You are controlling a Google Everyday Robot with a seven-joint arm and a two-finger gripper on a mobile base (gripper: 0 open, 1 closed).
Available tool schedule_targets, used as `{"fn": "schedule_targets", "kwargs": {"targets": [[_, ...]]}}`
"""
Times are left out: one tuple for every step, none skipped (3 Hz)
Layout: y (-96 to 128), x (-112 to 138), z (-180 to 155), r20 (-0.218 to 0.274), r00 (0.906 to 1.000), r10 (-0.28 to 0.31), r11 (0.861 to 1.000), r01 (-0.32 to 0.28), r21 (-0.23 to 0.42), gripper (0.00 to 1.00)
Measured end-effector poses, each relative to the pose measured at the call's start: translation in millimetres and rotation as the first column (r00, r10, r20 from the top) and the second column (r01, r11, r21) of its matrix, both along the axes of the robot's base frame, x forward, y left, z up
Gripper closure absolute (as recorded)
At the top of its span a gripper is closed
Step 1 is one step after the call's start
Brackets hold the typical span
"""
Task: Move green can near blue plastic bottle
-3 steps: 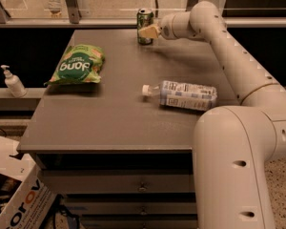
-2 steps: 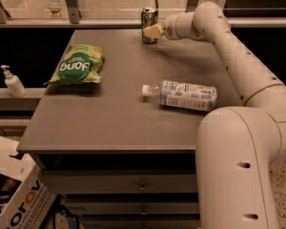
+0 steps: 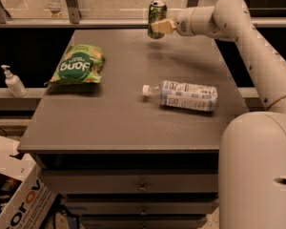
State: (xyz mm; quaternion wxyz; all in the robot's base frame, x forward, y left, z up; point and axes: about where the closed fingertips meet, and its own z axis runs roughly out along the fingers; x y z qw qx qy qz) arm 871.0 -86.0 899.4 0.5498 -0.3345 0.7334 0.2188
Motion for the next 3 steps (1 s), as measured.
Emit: {"fn": "schedule_targets", "kwargs": {"targets": [[-17.0,-37.2,19.0,0.018,0.9972,0.072,0.997,-0.073,0.037,1.0],[-40.4,-78.6,22.3,0.033,0.9849,0.17,0.984,-0.171,0.044,1.0],[-67.2,-126.3,14.9,0.035,0.9578,0.285,0.958,-0.286,0.015,1.0]]}}
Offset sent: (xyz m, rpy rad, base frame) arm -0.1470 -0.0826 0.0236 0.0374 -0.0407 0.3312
